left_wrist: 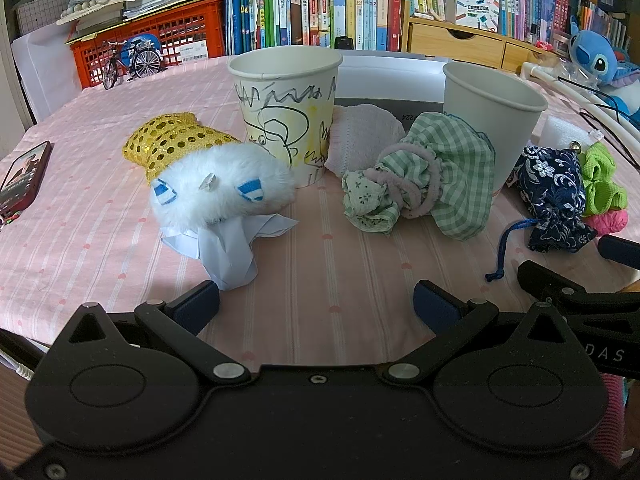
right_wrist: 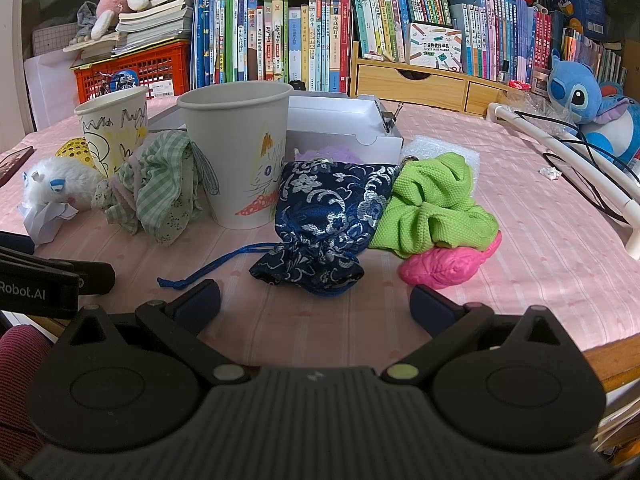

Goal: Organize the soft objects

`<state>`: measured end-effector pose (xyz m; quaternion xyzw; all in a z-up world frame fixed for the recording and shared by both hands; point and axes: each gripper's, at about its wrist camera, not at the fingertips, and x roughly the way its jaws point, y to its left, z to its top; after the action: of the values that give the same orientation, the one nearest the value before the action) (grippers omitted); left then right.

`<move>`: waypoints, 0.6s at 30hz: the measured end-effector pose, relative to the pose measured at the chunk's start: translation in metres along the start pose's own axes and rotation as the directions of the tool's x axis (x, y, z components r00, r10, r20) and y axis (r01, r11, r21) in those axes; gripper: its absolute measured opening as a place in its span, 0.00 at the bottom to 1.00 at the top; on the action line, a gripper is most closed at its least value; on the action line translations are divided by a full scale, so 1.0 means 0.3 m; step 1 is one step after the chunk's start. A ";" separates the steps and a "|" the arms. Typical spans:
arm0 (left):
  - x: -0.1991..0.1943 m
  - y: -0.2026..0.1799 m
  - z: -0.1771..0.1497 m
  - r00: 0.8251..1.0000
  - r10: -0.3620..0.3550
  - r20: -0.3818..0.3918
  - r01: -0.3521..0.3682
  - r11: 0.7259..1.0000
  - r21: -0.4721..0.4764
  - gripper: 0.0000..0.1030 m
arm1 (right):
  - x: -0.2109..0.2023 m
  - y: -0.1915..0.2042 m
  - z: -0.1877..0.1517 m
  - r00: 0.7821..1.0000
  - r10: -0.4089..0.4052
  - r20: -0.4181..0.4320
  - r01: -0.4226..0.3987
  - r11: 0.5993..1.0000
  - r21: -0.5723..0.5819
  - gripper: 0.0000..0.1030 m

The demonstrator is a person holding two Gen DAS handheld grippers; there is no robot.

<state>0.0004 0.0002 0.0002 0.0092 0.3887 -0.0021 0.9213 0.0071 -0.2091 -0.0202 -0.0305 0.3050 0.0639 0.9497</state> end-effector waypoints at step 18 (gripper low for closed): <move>-0.002 0.006 0.008 1.000 -0.007 -0.004 0.007 1.000 0.010 1.00 | 0.003 0.007 0.002 1.000 -0.012 -0.002 0.012 1.000 0.008 1.00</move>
<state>0.0017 0.0020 0.0023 0.0124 0.3904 -0.0074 0.9205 0.0080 -0.2069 -0.0203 -0.0288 0.3060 0.0569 0.9499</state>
